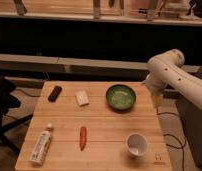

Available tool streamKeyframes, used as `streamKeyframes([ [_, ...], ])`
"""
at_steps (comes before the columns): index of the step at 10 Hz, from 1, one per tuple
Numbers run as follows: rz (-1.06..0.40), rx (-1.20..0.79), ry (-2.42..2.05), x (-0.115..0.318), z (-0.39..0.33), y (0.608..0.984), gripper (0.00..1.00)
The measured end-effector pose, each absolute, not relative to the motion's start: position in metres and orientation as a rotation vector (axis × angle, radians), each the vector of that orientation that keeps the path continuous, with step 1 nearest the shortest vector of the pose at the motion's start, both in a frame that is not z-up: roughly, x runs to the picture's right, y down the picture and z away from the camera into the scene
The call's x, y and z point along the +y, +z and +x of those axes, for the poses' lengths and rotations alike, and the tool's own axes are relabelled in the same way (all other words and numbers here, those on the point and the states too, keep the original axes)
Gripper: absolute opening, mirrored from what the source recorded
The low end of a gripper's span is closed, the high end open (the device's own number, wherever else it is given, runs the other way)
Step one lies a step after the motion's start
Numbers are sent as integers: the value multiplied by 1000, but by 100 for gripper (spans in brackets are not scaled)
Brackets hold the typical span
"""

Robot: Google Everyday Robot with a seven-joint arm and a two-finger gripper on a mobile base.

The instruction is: Pick up the ceramic bowl

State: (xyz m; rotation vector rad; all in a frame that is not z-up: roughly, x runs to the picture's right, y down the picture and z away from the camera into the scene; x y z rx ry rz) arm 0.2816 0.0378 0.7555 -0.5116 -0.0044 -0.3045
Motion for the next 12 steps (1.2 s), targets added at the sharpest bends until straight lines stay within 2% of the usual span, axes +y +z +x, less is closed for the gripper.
streamKeyframes([
  [12,-510,-70,-483,37,268,794,80],
])
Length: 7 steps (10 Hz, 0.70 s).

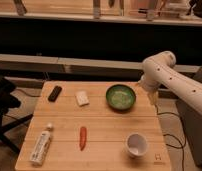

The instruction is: Pick up the ceramic bowl

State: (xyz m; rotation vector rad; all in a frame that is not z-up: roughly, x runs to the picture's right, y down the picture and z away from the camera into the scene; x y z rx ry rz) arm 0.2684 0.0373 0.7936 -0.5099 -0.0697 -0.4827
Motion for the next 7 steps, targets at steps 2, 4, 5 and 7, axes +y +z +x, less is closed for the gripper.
streamKeyframes([
  [2,-507,-84,-509,37,267,800,80],
  [4,-506,-98,-532,39,267,808,80],
  [5,-506,-105,-542,40,266,812,80],
  [7,-505,-121,-566,42,266,819,80],
])
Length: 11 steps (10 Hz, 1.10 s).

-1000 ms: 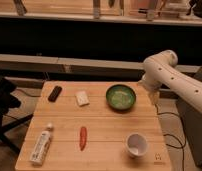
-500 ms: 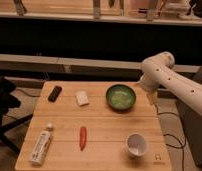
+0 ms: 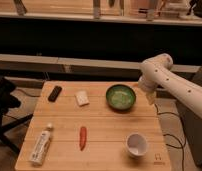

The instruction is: Pick up the ceramic bowl

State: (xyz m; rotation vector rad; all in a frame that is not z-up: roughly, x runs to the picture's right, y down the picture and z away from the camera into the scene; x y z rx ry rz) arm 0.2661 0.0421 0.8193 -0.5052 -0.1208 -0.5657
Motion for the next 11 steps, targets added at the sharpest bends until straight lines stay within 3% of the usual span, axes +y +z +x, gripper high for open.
streamKeyframes([
  [11,-523,-208,-660,60,260,866,80],
])
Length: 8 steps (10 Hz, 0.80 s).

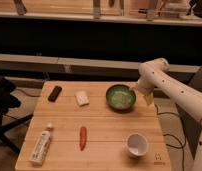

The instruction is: Pick up the ceramic bowl

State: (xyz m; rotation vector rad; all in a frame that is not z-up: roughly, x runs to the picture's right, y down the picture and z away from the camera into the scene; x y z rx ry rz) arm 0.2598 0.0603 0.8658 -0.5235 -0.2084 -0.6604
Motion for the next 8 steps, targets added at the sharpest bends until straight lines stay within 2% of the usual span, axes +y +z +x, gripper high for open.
streamKeyframes([
  [8,-545,-256,-709,80,257,891,80],
])
